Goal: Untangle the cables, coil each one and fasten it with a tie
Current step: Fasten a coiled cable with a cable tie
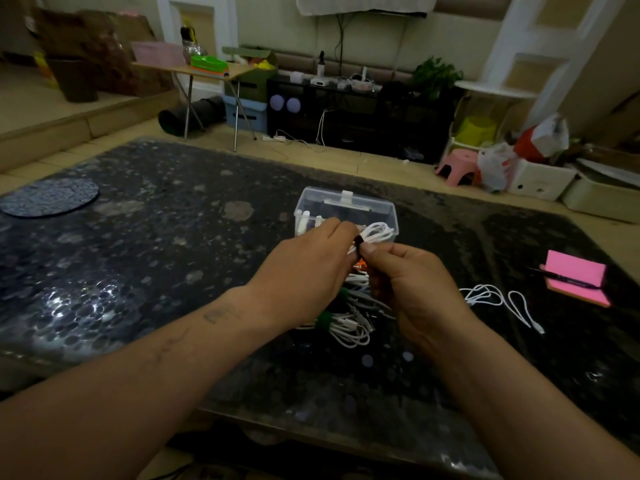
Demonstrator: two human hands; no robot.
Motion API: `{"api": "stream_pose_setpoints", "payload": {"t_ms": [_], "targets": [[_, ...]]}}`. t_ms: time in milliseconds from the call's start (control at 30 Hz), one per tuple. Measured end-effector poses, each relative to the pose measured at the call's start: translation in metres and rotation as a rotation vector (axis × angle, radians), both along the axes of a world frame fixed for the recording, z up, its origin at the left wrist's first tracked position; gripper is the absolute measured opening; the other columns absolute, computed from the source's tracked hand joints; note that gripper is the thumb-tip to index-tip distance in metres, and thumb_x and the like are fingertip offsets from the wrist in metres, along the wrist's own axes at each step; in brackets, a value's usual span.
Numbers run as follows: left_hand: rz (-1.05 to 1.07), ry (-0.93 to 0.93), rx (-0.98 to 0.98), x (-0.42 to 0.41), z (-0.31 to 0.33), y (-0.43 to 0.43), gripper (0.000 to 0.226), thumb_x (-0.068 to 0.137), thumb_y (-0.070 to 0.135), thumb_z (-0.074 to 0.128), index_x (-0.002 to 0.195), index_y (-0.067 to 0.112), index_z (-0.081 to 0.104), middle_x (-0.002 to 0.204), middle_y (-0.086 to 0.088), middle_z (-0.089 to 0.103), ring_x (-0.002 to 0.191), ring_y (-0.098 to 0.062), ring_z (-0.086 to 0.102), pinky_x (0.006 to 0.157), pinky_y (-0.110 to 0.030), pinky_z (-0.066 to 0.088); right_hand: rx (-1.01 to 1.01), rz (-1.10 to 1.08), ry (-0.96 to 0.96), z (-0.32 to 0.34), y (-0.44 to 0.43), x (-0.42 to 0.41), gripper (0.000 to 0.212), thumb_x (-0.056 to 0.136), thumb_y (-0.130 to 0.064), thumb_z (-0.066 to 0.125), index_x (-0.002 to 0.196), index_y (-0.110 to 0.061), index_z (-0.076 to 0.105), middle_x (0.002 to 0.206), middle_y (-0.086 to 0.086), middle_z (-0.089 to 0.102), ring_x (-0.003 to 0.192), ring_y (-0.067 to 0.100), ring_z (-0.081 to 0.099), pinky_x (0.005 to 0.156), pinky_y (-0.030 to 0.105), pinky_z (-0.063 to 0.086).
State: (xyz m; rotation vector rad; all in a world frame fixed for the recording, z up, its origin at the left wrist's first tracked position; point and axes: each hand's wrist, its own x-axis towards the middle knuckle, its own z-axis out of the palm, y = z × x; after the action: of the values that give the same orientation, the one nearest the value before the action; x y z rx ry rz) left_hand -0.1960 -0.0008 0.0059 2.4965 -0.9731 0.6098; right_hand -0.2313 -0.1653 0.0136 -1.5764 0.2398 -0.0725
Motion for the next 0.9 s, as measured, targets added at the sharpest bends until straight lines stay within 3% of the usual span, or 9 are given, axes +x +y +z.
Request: {"api": "stream_pose_setpoints", "payload": {"t_ms": [100, 233, 400, 533, 733, 800, 900], "targets": [[-0.002, 0.026, -0.074, -0.002, -0.002, 0.0, 0.028, 0.106, 0.037, 0.04, 0.124, 0.02, 0.054, 0.111, 0.001, 0.058, 0.088, -0.025, 0.06, 0.067, -0.049, 0.054, -0.018, 0.05, -0.013, 0.002, 0.0, 0.0, 0.031, 0.102, -0.022, 0.067, 0.075, -0.023, 0.083, 0.06, -0.008, 0.064, 0.058, 0.007, 0.052, 0.065, 0.032, 0.041], [0.005, 0.085, -0.221, 0.0, 0.002, -0.001, 0.02, 0.105, 0.034, 0.039, 0.105, 0.019, 0.053, 0.092, 0.003, 0.058, 0.077, -0.025, 0.057, 0.065, -0.05, 0.05, -0.074, 0.111, -0.036, 0.003, -0.001, -0.001, 0.022, 0.105, -0.021, 0.063, 0.096, -0.018, 0.083, 0.075, -0.005, 0.071, 0.072, 0.01, 0.057, 0.075, 0.035, 0.047], [-0.07, 0.461, -0.515, -0.007, 0.008, -0.006, 0.019, 0.11, 0.02, 0.048, 0.091, 0.019, 0.053, 0.075, 0.004, 0.057, 0.065, -0.012, 0.051, 0.061, -0.035, 0.042, -0.254, 0.045, -0.19, 0.0, 0.002, -0.005, 0.021, 0.107, -0.028, 0.061, 0.095, -0.021, 0.076, 0.068, -0.014, 0.067, 0.063, -0.001, 0.057, 0.064, 0.02, 0.046], [-0.14, 0.792, -0.771, -0.013, 0.015, -0.008, 0.017, 0.11, 0.014, 0.043, 0.095, 0.009, 0.05, 0.075, -0.01, 0.044, 0.057, -0.014, 0.038, 0.054, -0.038, 0.033, -0.332, -0.029, -0.241, -0.004, 0.009, -0.008, 0.025, 0.105, -0.036, 0.062, 0.087, -0.023, 0.073, 0.066, -0.017, 0.068, 0.06, -0.004, 0.058, 0.054, 0.012, 0.042], [-0.195, 0.932, -0.89, -0.013, 0.022, -0.008, 0.02, 0.112, 0.018, 0.04, 0.095, 0.011, 0.049, 0.07, -0.005, 0.041, 0.054, -0.013, 0.034, 0.048, -0.029, 0.035, -0.354, -0.086, -0.28, -0.004, 0.009, -0.011, 0.033, 0.101, -0.045, 0.066, 0.078, -0.022, 0.069, 0.063, -0.011, 0.063, 0.056, 0.0, 0.052, 0.051, 0.013, 0.039], [-0.203, 1.03, -0.95, -0.013, 0.024, -0.008, 0.022, 0.112, 0.021, 0.04, 0.094, 0.014, 0.048, 0.068, -0.003, 0.041, 0.052, -0.014, 0.032, 0.046, -0.028, 0.035, -0.353, -0.086, -0.31, -0.003, 0.01, -0.013, 0.028, 0.101, -0.045, 0.065, 0.085, -0.023, 0.07, 0.073, -0.007, 0.068, 0.062, -0.001, 0.056, 0.055, 0.015, 0.043], [-0.227, 1.121, -0.973, -0.013, 0.027, -0.008, 0.026, 0.112, 0.024, 0.04, 0.09, 0.015, 0.05, 0.065, -0.005, 0.044, 0.049, -0.015, 0.031, 0.045, -0.027, 0.036, -0.301, -0.033, -0.361, -0.003, 0.011, -0.013, 0.011, 0.105, -0.036, 0.061, 0.104, -0.034, 0.072, 0.099, -0.01, 0.075, 0.09, -0.004, 0.069, 0.074, 0.012, 0.049]]}}
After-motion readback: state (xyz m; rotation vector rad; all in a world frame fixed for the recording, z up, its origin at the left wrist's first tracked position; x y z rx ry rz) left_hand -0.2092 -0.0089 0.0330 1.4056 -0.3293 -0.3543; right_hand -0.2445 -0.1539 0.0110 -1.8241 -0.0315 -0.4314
